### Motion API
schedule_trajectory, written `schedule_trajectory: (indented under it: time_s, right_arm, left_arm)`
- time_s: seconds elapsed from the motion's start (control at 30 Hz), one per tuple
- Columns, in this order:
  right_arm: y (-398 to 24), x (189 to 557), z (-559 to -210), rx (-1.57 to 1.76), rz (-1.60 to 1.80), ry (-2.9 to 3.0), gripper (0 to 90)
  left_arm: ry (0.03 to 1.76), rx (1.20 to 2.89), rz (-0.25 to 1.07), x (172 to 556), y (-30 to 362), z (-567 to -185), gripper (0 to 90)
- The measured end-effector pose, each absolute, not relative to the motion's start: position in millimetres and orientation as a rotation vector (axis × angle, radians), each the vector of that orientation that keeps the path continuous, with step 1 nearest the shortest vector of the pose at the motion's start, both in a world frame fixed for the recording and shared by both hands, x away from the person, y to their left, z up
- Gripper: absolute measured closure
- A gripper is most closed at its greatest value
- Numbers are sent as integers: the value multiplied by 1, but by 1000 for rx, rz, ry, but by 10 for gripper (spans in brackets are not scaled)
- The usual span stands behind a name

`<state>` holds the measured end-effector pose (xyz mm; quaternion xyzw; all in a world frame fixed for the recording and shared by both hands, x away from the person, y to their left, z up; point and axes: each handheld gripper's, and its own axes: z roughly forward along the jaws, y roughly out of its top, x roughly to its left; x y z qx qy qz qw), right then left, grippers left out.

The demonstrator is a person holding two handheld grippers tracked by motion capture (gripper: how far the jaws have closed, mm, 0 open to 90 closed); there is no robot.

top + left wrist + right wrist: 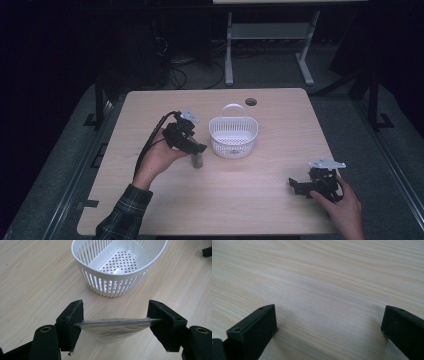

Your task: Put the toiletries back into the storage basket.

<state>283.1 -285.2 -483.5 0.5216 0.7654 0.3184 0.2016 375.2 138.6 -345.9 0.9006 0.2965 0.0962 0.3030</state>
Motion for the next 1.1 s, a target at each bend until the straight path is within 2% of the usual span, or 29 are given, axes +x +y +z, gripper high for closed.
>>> schedule_trajectory:
  time_s: [1.1]
  right_arm:
    - [-285, 283, -483, 1457, 891, 2139, 0]
  left_arm:
    - [750, 2342, 275, 380, 136, -302, 295]
